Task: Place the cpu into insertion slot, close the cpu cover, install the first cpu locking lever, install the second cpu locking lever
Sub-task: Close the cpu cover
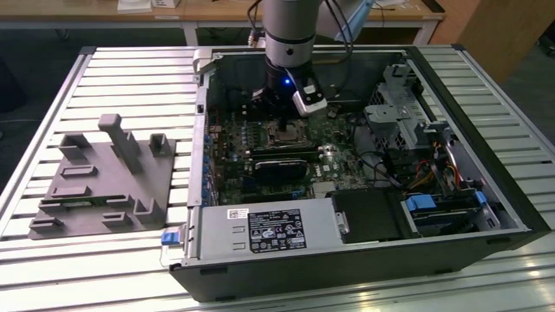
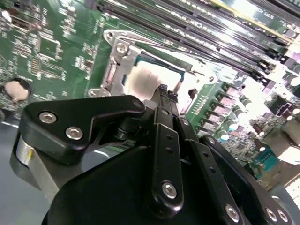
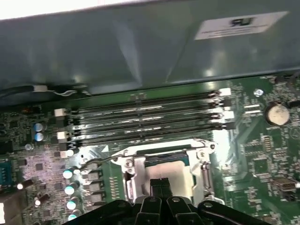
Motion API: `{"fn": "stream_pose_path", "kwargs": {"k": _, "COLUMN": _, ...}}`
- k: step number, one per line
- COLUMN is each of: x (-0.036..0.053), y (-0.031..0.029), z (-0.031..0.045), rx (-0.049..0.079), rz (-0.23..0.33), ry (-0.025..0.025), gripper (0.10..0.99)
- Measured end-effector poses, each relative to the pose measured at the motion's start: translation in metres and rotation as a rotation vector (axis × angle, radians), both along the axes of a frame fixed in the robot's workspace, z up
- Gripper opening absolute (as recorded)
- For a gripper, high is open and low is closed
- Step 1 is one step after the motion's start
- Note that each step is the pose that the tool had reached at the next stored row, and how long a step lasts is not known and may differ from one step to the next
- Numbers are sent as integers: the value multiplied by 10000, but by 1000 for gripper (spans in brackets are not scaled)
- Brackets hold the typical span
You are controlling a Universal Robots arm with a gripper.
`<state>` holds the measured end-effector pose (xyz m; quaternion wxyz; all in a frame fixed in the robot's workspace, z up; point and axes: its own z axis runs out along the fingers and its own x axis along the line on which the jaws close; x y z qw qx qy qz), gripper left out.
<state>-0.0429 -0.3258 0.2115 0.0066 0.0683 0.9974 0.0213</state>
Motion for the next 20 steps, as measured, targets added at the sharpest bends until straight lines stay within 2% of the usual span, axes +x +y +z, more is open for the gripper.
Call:
{"fn": "stream_pose_path", "kwargs": {"k": 5, "x": -89, "y": -3, "z": -26, "rx": 24, "rz": 111, "ry": 1, "gripper": 106}}
{"fn": "stream_pose_path", "kwargs": {"k": 13, "x": -169, "y": -8, "z": -82, "rx": 47, "rz": 306, "ry": 1, "gripper": 106}}
{"fn": "stream_pose_path", "kwargs": {"k": 20, "x": -189, "y": -10, "z": -117, "rx": 48, "rz": 450, "ry": 4, "gripper": 106}}
